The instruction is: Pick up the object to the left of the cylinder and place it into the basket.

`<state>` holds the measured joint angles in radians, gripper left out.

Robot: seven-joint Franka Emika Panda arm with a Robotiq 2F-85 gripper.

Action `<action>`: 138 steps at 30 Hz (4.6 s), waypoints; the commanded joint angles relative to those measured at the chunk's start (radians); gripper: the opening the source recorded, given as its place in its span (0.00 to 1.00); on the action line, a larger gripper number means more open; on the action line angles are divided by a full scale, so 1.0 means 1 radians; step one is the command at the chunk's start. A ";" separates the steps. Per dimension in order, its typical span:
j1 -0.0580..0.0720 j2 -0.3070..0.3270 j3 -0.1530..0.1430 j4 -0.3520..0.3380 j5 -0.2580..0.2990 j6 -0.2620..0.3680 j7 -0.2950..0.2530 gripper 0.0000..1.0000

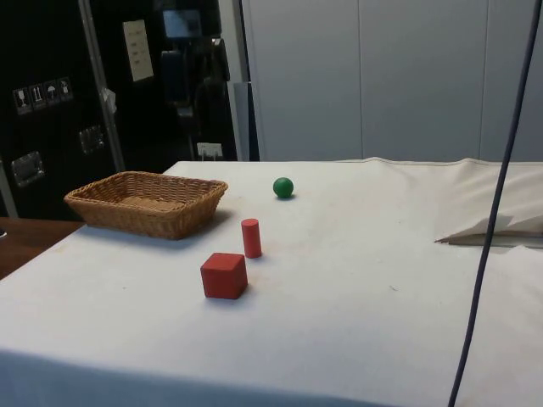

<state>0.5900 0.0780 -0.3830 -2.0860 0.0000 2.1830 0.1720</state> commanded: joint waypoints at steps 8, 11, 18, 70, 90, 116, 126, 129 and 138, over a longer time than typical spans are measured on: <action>0.000 0.029 0.025 -0.022 -0.002 0.054 0.041 1.00; 0.004 0.045 0.035 -0.035 -0.012 0.092 0.073 1.00; 0.004 0.073 0.056 -0.053 -0.012 0.142 0.110 1.00; 0.000 0.273 0.112 -0.128 -0.108 0.417 0.298 1.00; -0.004 0.356 0.088 -0.132 -0.119 0.514 0.304 1.00; -0.006 0.394 0.084 -0.131 -0.114 0.564 0.305 1.00; -0.006 0.401 0.084 -0.130 -0.113 0.574 0.305 0.12; -0.006 0.402 0.084 -0.130 -0.113 0.575 0.305 0.00; -0.009 0.401 0.087 -0.126 -0.111 0.568 0.301 0.00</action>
<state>0.5800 0.4750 -0.2950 -2.2150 -0.1090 2.7450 0.4710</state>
